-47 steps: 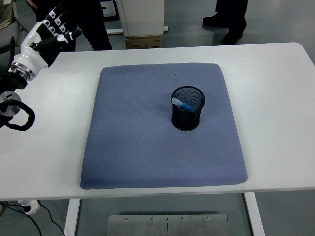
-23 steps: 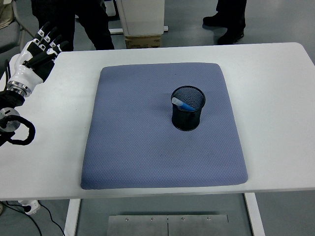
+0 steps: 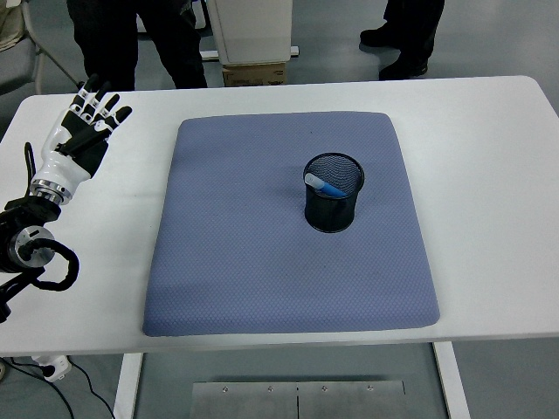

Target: Left hand places marker in pen holder

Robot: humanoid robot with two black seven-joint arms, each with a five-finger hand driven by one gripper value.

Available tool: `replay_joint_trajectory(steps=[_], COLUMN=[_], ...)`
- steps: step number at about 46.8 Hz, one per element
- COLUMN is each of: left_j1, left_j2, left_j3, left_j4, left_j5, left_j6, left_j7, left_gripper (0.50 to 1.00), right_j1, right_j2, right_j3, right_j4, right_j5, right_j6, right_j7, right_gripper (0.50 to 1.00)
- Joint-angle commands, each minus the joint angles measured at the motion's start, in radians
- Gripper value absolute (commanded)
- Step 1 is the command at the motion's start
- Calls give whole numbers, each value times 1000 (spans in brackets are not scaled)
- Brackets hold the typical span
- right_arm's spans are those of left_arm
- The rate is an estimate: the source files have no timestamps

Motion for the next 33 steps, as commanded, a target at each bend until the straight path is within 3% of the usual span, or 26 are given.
replay_joint_trajectory(steps=[1,17,33], left_j1=[19,53,52], left_j2=[-16,-129,-131], left_j3=[-1,-1,-1], left_j4=[0,0,0], left_j5=[0,0,0], left_j6=[0,8,8], left_j7=[0,0,0], left_gripper=[1000,1000,1000], right_j1=[0,9,8], right_j2=[0,0,0], right_j3=[-2,-2,4], right_j4=[0,-2,-31], right_j5=[0,0,1], right_j6=[1,0,0], right_j7=[0,2,3], right_gripper=[1000,1000,1000])
